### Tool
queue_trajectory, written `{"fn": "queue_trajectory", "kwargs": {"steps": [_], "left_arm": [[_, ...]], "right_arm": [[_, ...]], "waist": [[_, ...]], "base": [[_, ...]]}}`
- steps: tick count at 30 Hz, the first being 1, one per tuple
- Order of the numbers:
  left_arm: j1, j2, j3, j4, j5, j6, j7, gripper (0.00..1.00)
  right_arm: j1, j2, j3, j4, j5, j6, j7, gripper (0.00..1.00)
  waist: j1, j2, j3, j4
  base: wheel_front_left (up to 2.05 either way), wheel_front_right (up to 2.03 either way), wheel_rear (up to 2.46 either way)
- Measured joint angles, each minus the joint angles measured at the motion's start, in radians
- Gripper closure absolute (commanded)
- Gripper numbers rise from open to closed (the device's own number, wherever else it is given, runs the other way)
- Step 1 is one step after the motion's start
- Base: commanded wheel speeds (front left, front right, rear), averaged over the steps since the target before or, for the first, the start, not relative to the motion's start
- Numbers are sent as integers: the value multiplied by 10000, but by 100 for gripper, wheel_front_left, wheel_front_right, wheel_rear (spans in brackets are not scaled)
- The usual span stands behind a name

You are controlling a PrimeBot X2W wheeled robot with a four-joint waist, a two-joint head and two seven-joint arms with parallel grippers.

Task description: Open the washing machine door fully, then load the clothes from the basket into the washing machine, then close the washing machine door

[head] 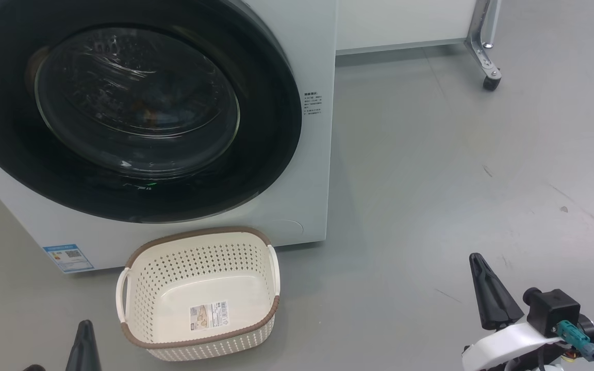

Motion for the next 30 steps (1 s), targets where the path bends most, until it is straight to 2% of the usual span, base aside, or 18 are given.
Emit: {"fn": "queue_trajectory", "kwargs": {"steps": [8,30], "left_arm": [[7,-36,10,58,-629,0,196,100],[-315,-36,100,75,-3120,0,1072,100]], "right_arm": [[111,36,19,35,650,0,12,100],[12,46,-374,19,4268,-4,826,100]], "waist": [[0,0,22,23],[0,0,89,113]], "base": [[0,0,0],[0,0,0]]}}
